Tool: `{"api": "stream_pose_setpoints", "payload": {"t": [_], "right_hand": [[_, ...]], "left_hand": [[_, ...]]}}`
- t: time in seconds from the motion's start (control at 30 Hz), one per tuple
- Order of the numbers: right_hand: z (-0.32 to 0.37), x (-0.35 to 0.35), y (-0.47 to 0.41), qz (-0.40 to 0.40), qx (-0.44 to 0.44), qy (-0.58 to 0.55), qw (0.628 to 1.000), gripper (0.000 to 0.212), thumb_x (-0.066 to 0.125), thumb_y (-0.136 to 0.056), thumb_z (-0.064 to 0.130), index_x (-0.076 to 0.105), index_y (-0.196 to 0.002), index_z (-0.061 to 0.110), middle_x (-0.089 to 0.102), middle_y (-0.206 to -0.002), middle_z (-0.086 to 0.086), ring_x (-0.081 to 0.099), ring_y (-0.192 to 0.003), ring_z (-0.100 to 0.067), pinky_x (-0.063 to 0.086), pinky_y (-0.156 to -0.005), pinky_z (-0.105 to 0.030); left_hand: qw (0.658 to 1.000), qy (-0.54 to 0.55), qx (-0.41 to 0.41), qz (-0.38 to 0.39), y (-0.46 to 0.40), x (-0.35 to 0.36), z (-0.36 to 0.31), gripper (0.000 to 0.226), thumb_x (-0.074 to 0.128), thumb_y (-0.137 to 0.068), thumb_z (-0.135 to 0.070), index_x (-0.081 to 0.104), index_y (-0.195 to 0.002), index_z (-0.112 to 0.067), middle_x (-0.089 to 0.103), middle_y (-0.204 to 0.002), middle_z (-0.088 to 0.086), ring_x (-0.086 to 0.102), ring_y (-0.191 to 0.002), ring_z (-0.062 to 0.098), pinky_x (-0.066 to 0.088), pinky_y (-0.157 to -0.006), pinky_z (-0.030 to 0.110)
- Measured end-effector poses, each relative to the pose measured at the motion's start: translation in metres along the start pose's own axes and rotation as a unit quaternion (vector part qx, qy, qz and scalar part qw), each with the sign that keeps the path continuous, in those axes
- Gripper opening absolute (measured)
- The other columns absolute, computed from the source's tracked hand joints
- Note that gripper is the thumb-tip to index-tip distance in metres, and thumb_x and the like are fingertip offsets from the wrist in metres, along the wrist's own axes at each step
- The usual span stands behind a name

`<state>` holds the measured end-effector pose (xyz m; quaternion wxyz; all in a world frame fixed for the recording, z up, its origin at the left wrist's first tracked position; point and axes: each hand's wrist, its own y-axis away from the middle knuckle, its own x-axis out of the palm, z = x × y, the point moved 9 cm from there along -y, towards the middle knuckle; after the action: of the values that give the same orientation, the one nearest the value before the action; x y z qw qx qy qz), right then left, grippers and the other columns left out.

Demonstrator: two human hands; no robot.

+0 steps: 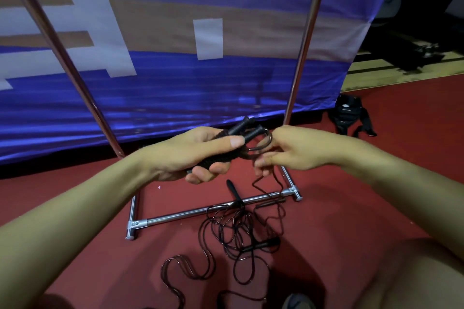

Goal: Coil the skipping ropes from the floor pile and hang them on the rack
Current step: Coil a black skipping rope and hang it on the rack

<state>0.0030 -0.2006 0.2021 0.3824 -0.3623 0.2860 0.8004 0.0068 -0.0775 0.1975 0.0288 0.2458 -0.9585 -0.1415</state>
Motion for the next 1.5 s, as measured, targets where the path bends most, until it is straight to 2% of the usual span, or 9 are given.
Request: {"api": "stream_pose_setpoints", "payload": {"t": [0.17, 0.37, 0.53, 0.73, 0.9, 1.0, 1.13, 1.3, 1.5], "right_hand": [[0.03, -0.025, 0.008, -0.12, -0.111, 0.167, 0.972, 0.013, 0.062, -0.094, 0.028, 0.071, -0.096, 0.02, 0.061, -0.09, 0.009, 0.057, -0.081, -0.008, 0.049, -0.073, -0.032], [0.068, -0.033, 0.019, -0.157, -0.143, 0.35, 0.912, 0.025, 0.045, -0.095, 0.038, 0.065, -0.101, 0.024, 0.068, -0.091, 0.007, 0.068, -0.085, -0.023, 0.051, -0.059, -0.038], [0.071, -0.02, 0.015, -0.091, -0.095, 0.351, 0.927, 0.023, 0.042, -0.097, 0.042, 0.059, -0.106, 0.031, 0.064, -0.094, 0.013, 0.065, -0.093, -0.018, 0.052, -0.069, -0.04], [0.065, -0.017, 0.021, -0.067, -0.051, 0.237, 0.968, 0.021, 0.05, -0.099, 0.045, 0.066, -0.092, 0.033, 0.054, -0.081, 0.015, 0.054, -0.078, -0.003, 0.043, -0.07, -0.026], [0.063, -0.026, 0.02, -0.126, -0.013, 0.255, 0.958, 0.038, 0.032, -0.097, 0.056, 0.063, -0.098, 0.034, 0.063, -0.086, 0.013, 0.06, -0.084, -0.01, 0.051, -0.07, -0.039], [0.059, -0.031, 0.02, -0.154, 0.003, 0.284, 0.946, 0.027, 0.045, -0.101, 0.052, 0.067, -0.111, 0.038, 0.068, -0.096, 0.013, 0.063, -0.095, -0.017, 0.042, -0.07, -0.034], [0.064, -0.04, 0.027, -0.199, 0.007, 0.296, 0.934, 0.027, 0.047, -0.102, 0.051, 0.066, -0.12, 0.042, 0.073, -0.099, 0.012, 0.066, -0.096, -0.019, 0.051, -0.071, -0.038], [0.076, -0.024, 0.026, -0.2, -0.037, 0.395, 0.896, 0.035, 0.036, -0.103, 0.044, 0.067, -0.107, 0.03, 0.065, -0.085, 0.006, 0.066, -0.081, -0.027, 0.051, -0.064, -0.039], [0.076, -0.018, 0.023, -0.208, -0.029, 0.402, 0.891, 0.043, 0.022, -0.106, 0.048, 0.06, -0.119, 0.031, 0.066, -0.091, 0.009, 0.067, -0.087, -0.022, 0.052, -0.076, -0.043]], "left_hand": [[0.989, -0.098, -0.078, 0.073, 0.005, 0.013, 0.01, 0.05, 0.062, -0.095, -0.039, 0.05, -0.119, 0.004, 0.045, -0.059, 0.002, 0.034, -0.038, 0.008, 0.03, -0.034, 0.018], [0.971, -0.166, -0.104, 0.14, 0.012, 0.029, 0.011, 0.009, 0.064, -0.098, -0.033, 0.062, -0.098, -0.024, 0.068, -0.069, 0.006, 0.053, -0.039, 0.011, 0.042, -0.039, 0.019], [0.956, -0.237, -0.131, 0.115, 0.009, 0.027, 0.021, 0.025, 0.063, -0.102, -0.035, 0.055, -0.117, -0.017, 0.08, -0.099, 0.006, 0.064, -0.052, 0.017, 0.05, -0.05, 0.023], [0.97, -0.172, -0.145, 0.09, 0.01, 0.024, 0.031, 0.034, 0.058, -0.104, -0.035, 0.051, -0.128, -0.012, 0.074, -0.122, 0.003, 0.077, -0.092, 0.038, 0.061, -0.088, 0.054], [0.963, -0.257, -0.079, -0.025, 0.004, 0.004, 0.011, 0.03, 0.057, -0.104, -0.04, 0.054, -0.117, -0.014, 0.074, -0.104, 0.006, 0.058, -0.057, 0.017, 0.047, -0.047, 0.024], [0.962, -0.255, -0.064, -0.076, 0.002, -0.005, 0.007, 0.033, 0.057, -0.101, -0.048, 0.055, -0.114, -0.017, 0.07, -0.098, 0.011, 0.05, -0.056, 0.017, 0.046, -0.048, 0.026], [0.982, -0.161, -0.027, -0.096, 0.001, -0.006, 0.001, 0.037, 0.047, -0.102, -0.054, 0.053, -0.108, -0.018, 0.064, -0.091, 0.002, 0.046, -0.054, 0.014, 0.045, -0.049, 0.026], [0.975, -0.147, -0.035, -0.164, -0.001, -0.013, 0.003, 0.053, 0.037, -0.096, -0.07, 0.063, -0.112, -0.027, 0.072, -0.086, -0.001, 0.055, -0.051, 0.015, 0.048, -0.044, 0.024], [0.976, -0.046, -0.015, -0.213, -0.003, -0.024, 0.001, 0.037, 0.046, -0.105, -0.051, 0.062, -0.1, -0.018, 0.066, -0.081, 0.001, 0.041, -0.044, 0.013, 0.035, -0.042, 0.021]]}}
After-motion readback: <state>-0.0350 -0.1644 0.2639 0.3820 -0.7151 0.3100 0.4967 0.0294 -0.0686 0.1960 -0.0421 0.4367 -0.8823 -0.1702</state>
